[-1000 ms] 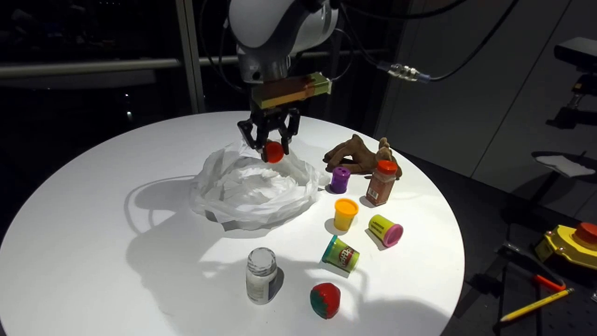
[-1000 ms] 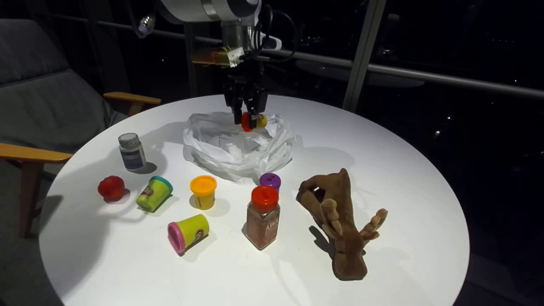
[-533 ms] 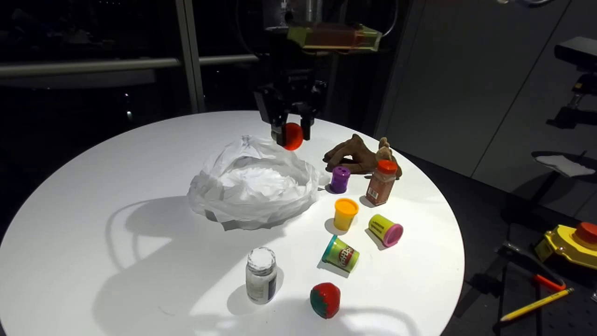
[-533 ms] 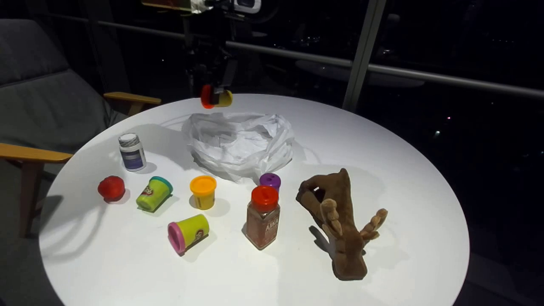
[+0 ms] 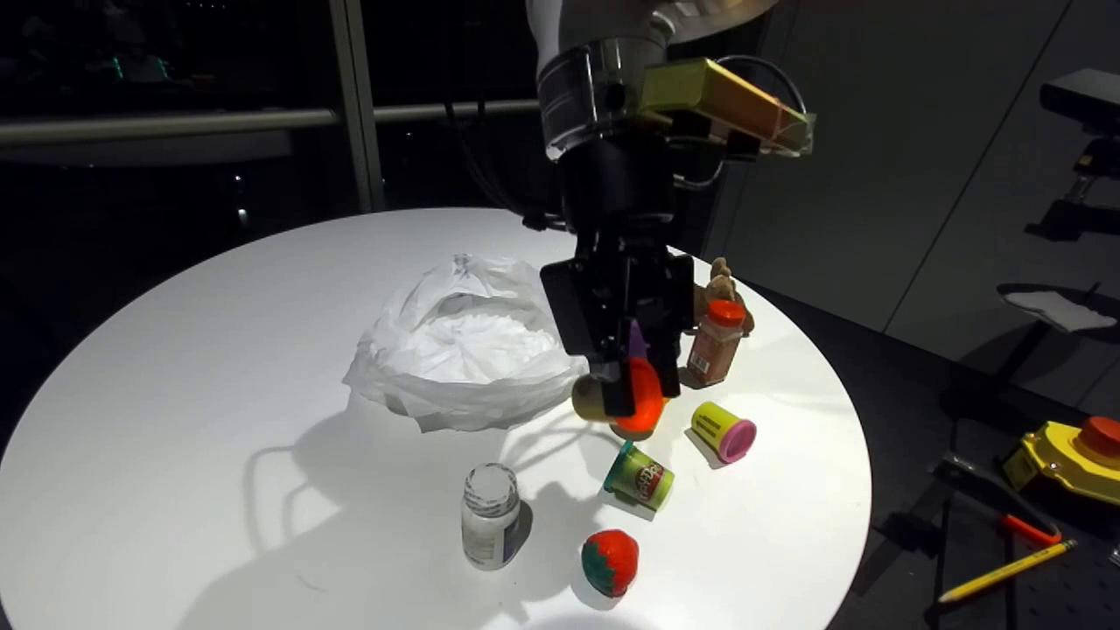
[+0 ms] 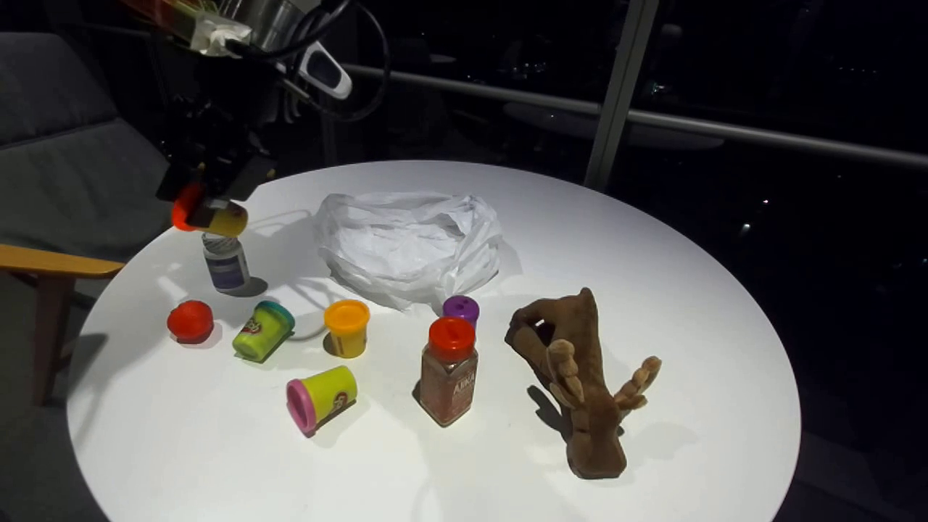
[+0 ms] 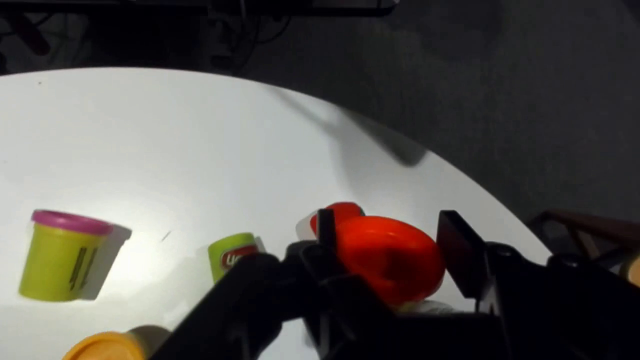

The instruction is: Pick up the objects from the plastic bag and put them on the table.

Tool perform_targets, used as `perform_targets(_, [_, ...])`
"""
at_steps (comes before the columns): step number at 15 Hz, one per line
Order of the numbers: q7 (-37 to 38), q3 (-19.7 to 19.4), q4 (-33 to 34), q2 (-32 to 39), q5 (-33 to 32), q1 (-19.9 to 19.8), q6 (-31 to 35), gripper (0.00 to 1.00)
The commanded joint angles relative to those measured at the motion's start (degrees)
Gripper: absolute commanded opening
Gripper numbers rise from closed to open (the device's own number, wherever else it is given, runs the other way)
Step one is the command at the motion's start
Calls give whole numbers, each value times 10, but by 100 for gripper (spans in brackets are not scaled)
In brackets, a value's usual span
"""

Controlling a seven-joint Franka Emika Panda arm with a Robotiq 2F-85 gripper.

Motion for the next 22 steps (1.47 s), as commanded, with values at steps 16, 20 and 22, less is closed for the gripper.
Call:
perform_targets(16, [25, 4, 265, 252, 84, -16, -227, 29])
perform_targets(20, [32, -1, 286, 271, 63, -11, -230, 29])
perform_targets(22, [40, -6, 292, 278, 43, -7, -231, 29])
